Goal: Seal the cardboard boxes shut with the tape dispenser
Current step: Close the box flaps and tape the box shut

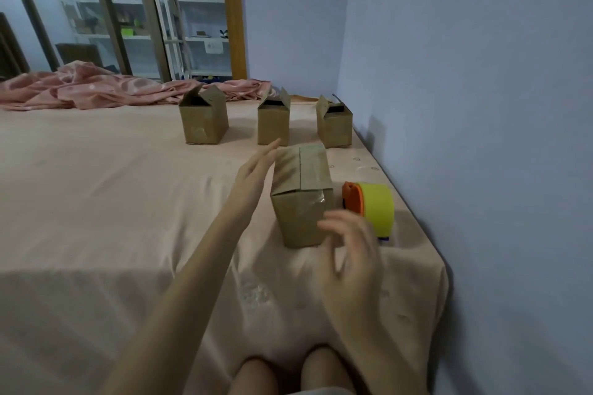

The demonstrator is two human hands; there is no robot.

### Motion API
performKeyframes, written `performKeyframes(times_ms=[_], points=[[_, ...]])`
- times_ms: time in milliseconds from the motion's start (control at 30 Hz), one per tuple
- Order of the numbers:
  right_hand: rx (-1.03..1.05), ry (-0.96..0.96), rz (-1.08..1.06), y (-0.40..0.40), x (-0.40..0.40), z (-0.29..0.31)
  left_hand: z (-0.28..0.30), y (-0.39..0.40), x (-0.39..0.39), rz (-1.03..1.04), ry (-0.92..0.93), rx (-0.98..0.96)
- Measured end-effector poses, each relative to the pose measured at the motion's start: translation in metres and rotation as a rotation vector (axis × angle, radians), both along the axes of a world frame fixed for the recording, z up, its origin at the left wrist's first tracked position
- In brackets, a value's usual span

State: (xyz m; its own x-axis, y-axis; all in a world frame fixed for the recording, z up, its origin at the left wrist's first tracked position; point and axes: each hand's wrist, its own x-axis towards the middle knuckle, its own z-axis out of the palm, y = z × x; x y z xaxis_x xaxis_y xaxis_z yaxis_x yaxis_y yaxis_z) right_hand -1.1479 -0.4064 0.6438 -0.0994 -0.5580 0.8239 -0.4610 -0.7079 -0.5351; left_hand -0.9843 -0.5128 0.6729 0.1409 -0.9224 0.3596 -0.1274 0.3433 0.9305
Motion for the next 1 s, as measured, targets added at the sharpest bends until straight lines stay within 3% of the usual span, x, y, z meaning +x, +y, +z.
performKeyframes(times_ms=[100,267,633,1000], points=[[-0.018,0.070,0.013,-0.027,-0.017,0.031,0.005,0.033,-0.003,-0.043,-0.153,-0.131],[0.234,0.324,0.099,-0.064,-0.029,0.042,0.000,0.051,-0.022,-0.029,-0.391,-0.104],[0.163,0.164,0.136,-0.072,-0.010,0.028,-0.008,0.048,-0.026,0.273,-0.519,-0.277],[0.094,0.276,0.139,-0.082,0.003,0.018,-0.009,0.051,-0.011,0.344,-0.612,-0.299]])
